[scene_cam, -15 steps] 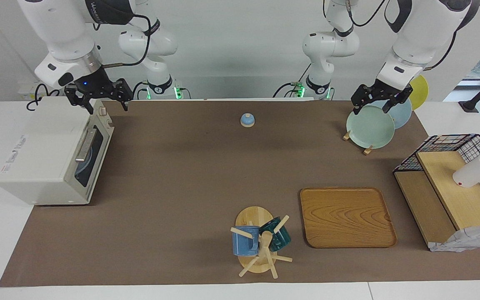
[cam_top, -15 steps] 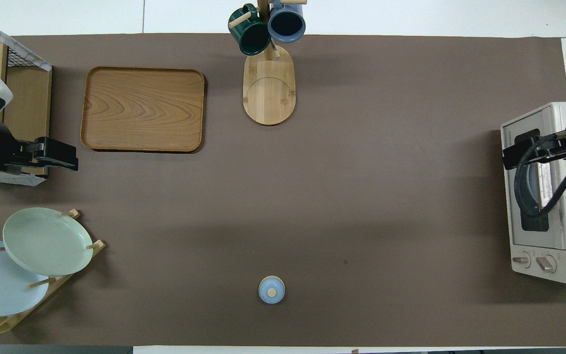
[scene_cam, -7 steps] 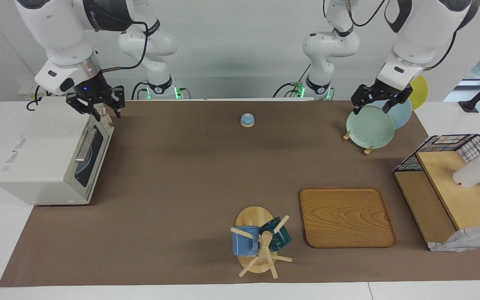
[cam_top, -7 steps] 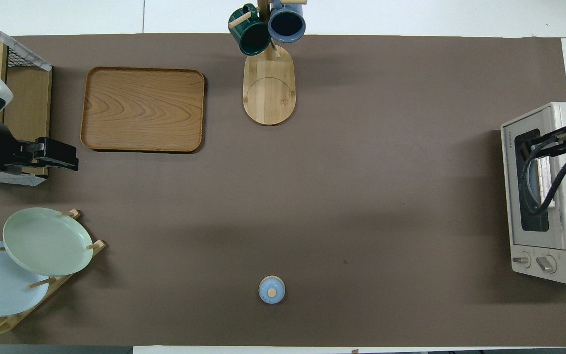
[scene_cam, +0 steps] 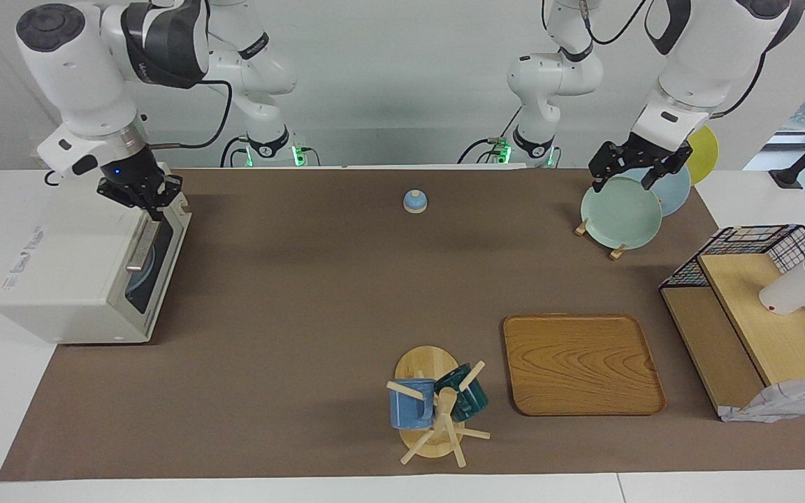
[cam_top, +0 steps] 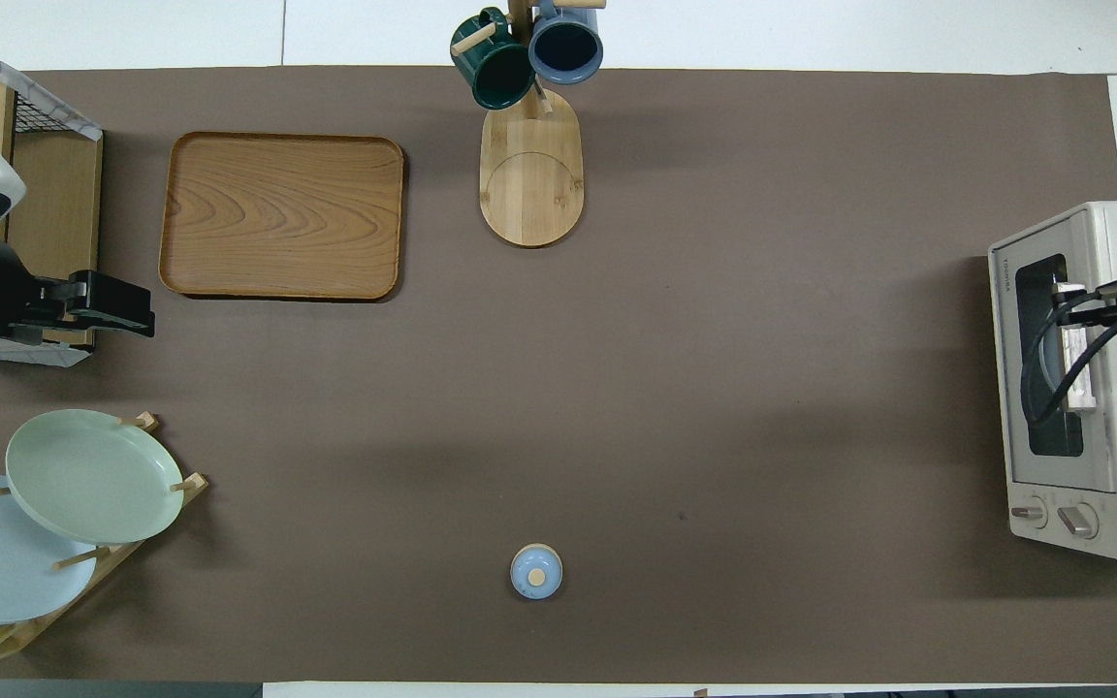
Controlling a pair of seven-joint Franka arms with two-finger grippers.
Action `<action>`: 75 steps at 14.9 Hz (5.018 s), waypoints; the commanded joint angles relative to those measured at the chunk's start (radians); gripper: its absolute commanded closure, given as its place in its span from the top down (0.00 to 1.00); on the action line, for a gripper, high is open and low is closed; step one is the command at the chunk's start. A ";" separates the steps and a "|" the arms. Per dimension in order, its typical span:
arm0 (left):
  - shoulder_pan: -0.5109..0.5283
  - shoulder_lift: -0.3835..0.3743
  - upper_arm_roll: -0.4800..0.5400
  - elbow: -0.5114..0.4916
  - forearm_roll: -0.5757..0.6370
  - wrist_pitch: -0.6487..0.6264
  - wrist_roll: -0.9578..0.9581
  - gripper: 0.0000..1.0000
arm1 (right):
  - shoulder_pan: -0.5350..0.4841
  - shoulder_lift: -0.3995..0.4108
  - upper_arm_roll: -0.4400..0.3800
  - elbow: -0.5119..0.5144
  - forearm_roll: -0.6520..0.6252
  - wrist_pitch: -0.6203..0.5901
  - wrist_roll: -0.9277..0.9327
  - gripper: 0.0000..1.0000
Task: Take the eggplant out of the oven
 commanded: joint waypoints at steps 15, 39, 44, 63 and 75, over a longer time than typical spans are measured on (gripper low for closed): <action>0.012 -0.005 -0.008 0.000 0.000 -0.016 0.009 1.00 | -0.064 0.023 0.009 -0.132 -0.089 0.105 0.057 0.00; 0.012 -0.005 -0.008 0.000 0.000 -0.016 0.009 1.00 | 0.049 0.199 0.014 -0.290 0.016 0.444 0.109 0.00; 0.012 -0.005 -0.008 0.000 0.000 -0.016 0.009 1.00 | 0.052 0.236 0.015 -0.293 0.031 0.473 0.120 0.00; 0.012 -0.007 -0.009 0.000 0.000 -0.004 0.004 1.00 | 0.046 0.090 0.014 -0.225 -0.001 0.247 0.066 0.35; 0.012 -0.005 -0.011 0.000 -0.001 0.034 0.013 1.00 | 0.026 0.076 0.012 -0.261 -0.053 0.273 -0.067 0.36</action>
